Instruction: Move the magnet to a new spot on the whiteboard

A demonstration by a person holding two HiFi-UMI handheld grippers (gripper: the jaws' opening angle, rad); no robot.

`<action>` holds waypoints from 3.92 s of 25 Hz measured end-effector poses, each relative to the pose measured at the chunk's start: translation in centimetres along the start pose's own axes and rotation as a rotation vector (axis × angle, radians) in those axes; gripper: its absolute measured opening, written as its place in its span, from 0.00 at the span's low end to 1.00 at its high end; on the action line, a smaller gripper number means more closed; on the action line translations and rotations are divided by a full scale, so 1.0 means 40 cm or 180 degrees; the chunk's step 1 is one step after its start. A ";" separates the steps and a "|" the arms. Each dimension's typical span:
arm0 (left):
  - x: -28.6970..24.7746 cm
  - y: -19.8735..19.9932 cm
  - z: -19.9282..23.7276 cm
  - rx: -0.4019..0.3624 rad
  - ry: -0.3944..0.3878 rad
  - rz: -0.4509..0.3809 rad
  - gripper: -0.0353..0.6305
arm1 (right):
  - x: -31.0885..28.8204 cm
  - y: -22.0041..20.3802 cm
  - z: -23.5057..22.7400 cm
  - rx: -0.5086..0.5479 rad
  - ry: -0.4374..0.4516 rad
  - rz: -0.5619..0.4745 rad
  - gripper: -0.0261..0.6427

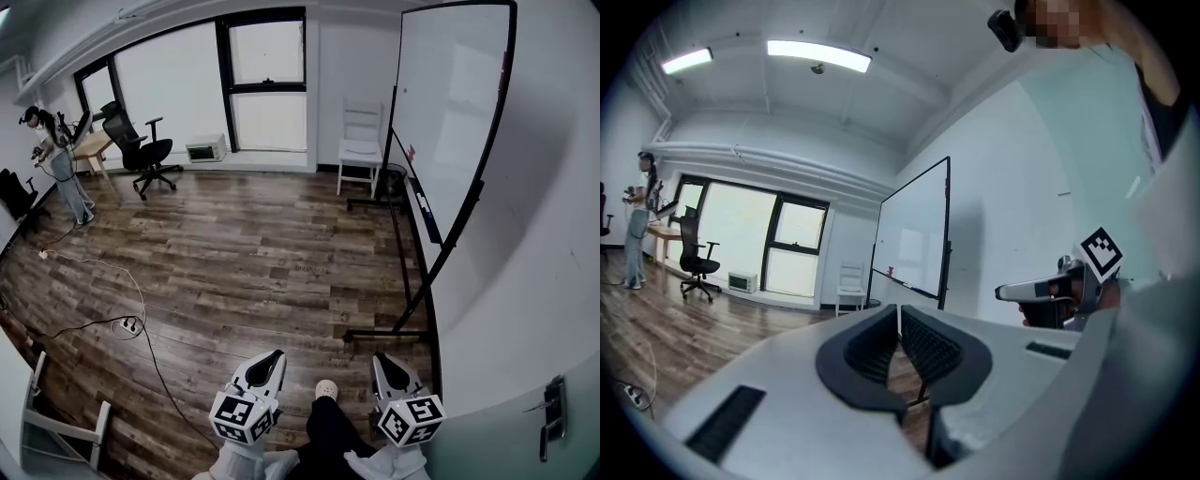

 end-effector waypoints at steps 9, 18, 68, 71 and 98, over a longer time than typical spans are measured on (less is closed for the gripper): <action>-0.166 0.040 0.068 -0.0008 0.0049 -0.0065 0.08 | -0.159 0.027 -0.115 0.0014 0.0038 -0.0062 0.09; -0.393 0.115 0.151 -0.0007 0.0054 -0.0100 0.08 | -0.356 0.087 -0.260 0.0053 0.0056 -0.0070 0.09; -0.833 0.111 0.343 0.0203 0.0339 0.0030 0.36 | -0.781 0.055 -0.547 -0.0014 0.0305 0.0132 0.09; -0.865 0.128 0.371 0.0178 0.0334 0.0026 0.36 | -0.829 0.066 -0.551 0.0000 0.0331 0.0129 0.09; -1.366 0.417 0.781 0.0062 -0.0058 0.0073 0.36 | -1.431 0.241 -0.705 -0.0020 -0.0029 0.0118 0.09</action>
Point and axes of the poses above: the fingertips, and each gripper's own axes: x backward along the fingers, z to its left, y out of its top, the point moved 2 cm from there along x, backward along the fingers, and after that the axes turned 11 degrees about x, right-handed, at the moved point
